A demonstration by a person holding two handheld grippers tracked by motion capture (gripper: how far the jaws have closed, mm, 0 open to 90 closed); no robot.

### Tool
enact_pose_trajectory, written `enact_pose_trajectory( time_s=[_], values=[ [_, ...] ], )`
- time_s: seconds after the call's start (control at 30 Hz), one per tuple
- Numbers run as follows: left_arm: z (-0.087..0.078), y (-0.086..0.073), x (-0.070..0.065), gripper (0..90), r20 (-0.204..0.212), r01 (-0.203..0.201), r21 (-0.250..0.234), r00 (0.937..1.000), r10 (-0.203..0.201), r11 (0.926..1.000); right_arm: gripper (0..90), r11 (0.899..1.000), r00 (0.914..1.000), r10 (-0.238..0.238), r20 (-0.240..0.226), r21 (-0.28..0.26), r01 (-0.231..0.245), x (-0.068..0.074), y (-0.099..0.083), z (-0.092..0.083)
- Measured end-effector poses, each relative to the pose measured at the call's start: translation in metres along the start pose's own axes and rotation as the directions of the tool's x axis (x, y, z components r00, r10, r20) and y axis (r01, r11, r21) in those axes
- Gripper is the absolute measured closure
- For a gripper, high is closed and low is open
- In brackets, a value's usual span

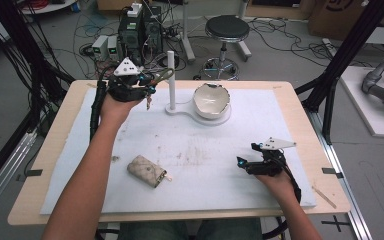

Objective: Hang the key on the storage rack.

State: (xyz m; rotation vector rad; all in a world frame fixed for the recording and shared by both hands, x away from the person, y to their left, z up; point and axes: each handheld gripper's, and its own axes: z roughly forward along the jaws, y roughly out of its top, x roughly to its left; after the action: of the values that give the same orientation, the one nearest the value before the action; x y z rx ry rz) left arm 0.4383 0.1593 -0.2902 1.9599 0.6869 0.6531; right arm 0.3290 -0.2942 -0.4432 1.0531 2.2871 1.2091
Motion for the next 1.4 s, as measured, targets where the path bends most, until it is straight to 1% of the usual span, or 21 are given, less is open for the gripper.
enact_pose_trajectory(
  time_s=[0.37,0.53,0.6,0.77,0.87,0.93,1.07,1.17,1.27,1.33,1.37,1.4],
  values=[
    [0.012,-0.003,0.005,69.5,-0.012,0.013,0.023,0.9998,-0.013,0.9996,17.2,1.0,1.0,-0.001,0.004,0.002,0.001,0.001,0.0,0.001],
    [0.015,-0.006,0.008,69.3,-0.025,0.03,0.038,0.9993,-0.029,0.9988,17.2,1.0,1.0,-0.006,0.006,0.004,0.006,0.002,0.0,0.001],
    [0.016,-0.007,0.009,69.2,-0.032,0.035,0.037,0.9989,-0.034,0.9987,17.3,1.0,1.0,-0.005,0.005,0.003,0.005,0.002,0.0,0.001],
    [0.019,-0.008,0.01,67.5,-0.033,0.046,0.048,0.9985,-0.044,0.9978,17.2,1.0,1.0,-0.006,0.007,0.002,0.006,0.003,0.0,0.0],
    [0.019,-0.009,0.01,60.9,-0.044,0.057,0.041,0.9975,-0.056,0.9975,17.3,1.0,0.9999,-0.007,0.009,0.002,0.007,0.002,0.001,0.0],
    [0.017,-0.009,0.011,57.1,-0.042,0.063,0.037,0.9972,-0.061,0.9974,17.2,1.0,1.0,-0.004,0.008,0.002,0.004,0.002,0.001,0.0],
    [0.01,-0.015,0.011,49.6,-0.048,0.092,0.015,0.9947,-0.091,0.9957,17.2,1.0,0.9999,-0.004,0.009,-0.002,0.004,0.002,0.0,-0.001],
    [0.003,-0.022,0.011,42.2,-0.044,0.117,0.001,0.9922,-0.116,0.9932,17.2,1.0,1.0,-0.001,0.009,-0.008,0.001,0.001,0.0,-0.002],
    [-0.005,-0.033,0.011,38.0,-0.037,0.141,-0.013,0.9892,-0.142,0.9899,17.3,1.0,0.9999,0.004,0.01,-0.013,-0.004,0.001,0.001,-0.002],
    [-0.012,-0.04,0.012,35.3,-0.035,0.155,-0.009,0.9873,-0.155,0.9879,17.2,1.0,0.9999,0.011,0.01,-0.016,-0.011,0.001,0.001,-0.002],
    [-0.015,-0.045,0.012,33.8,-0.036,0.162,-0.016,0.986,-0.162,0.9867,17.3,1.0,0.9999,0.008,0.012,-0.017,-0.008,0.0,0.001,-0.002],
    [-0.019,-0.049,0.012,32.8,-0.034,0.163,-0.018,0.9859,-0.164,0.9864,17.2,1.0,0.9998,0.011,0.014,-0.018,-0.01,0.0,0.002,-0.003]
  ],
)
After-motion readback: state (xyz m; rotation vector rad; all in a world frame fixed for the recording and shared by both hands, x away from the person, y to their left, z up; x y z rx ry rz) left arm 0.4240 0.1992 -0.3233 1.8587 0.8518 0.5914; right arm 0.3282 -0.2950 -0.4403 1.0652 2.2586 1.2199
